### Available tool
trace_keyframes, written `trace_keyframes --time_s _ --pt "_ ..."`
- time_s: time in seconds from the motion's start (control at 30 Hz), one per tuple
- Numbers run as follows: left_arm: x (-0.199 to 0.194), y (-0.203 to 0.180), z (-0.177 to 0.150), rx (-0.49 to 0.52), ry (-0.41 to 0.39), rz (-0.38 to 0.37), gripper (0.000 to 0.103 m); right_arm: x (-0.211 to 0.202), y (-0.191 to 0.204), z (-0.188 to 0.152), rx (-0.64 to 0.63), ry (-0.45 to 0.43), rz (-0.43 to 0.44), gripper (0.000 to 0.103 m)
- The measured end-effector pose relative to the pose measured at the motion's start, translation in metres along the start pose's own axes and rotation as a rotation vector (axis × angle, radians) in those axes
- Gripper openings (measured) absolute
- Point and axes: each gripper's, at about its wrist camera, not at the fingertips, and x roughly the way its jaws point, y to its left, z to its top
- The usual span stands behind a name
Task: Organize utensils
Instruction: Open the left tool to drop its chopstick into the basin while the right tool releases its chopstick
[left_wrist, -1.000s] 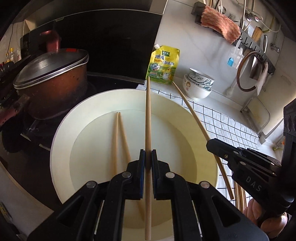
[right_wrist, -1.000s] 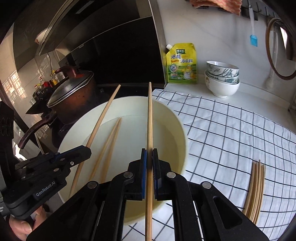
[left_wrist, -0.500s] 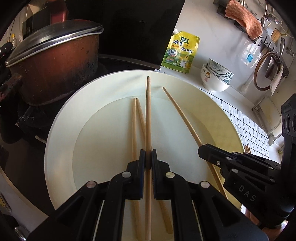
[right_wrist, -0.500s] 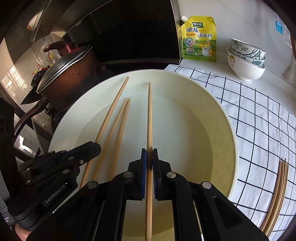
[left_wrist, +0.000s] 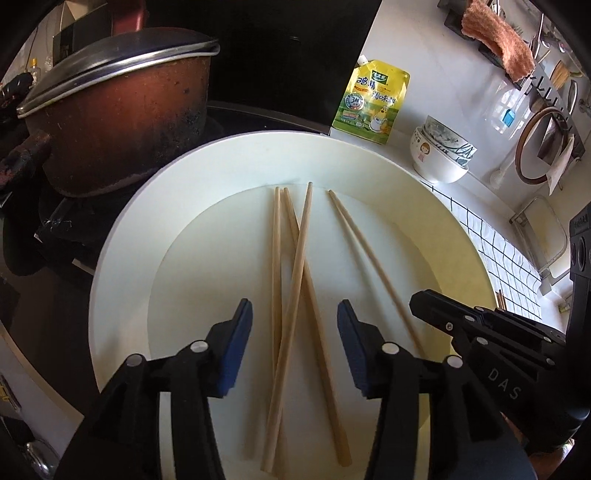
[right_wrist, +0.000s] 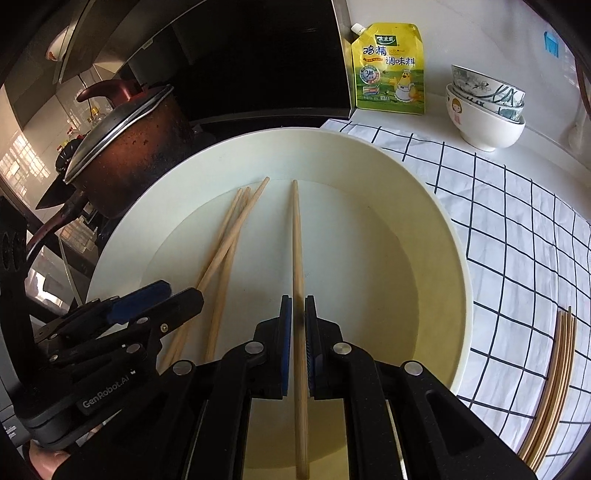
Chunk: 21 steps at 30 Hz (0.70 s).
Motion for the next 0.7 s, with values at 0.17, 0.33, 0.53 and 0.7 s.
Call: trace_keyframes --time_s 0.17,0.33,0.53,0.7 --pt "-0.005 0.001 0.0 -0.01 -0.01 0.005 0.049 -0.007 -0.004 -0.003 0.007 -0.013 0.003 0.007" --pt "-0.009 -0.002 -0.004 0.003 -0.016 0.023 0.049 -0.012 -0.005 -0.007 0.01 -0.021 0.0 0.007" --pt "-0.017 -0.008 -0.01 0.027 -0.024 0.029 0.05 -0.024 -0.004 -0.014 0.003 -0.041 -0.005 0.007" --pt "-0.028 -0.014 -0.014 0.04 -0.044 0.038 0.053 -0.036 -0.006 -0.019 0.007 -0.063 -0.007 0.007"
